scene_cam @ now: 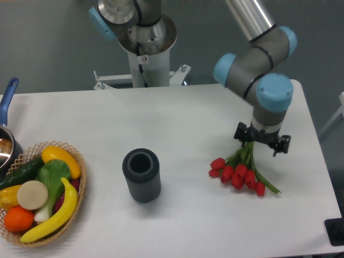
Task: Place the flowers on the table
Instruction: 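Open the gripper, release the tulips, and lift away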
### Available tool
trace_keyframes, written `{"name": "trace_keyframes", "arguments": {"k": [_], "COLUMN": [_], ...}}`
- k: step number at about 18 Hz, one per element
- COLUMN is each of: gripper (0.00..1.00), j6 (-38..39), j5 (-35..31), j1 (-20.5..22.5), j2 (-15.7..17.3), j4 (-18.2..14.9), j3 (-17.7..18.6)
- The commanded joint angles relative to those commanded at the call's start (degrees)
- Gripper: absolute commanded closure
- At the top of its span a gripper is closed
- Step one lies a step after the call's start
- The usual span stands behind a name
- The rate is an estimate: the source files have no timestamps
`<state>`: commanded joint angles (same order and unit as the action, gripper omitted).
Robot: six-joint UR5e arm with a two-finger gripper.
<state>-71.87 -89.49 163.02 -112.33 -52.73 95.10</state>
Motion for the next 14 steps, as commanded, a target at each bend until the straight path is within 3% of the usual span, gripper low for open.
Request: {"name": "trace_keyframes", "arguments": {"k": [4,7,10,12,14], "gripper": [0.0,0.0,0.0,0.0,0.0], "j6": [-14.6,-21.5,-22.2,-26.5,-31.7], "j5": [7.8,7.7,8.0,7.9,8.0], "j1": [6.8,8.3,10.6,11.9,13.8], "j2": [1.2,2.0,3.5,3.6,4.7], "j4": [-0.3,-0.7,-4.2,-8.1,-9.0], "j3": [-0.7,-2.2,-3.9,-5.4,-5.2]}}
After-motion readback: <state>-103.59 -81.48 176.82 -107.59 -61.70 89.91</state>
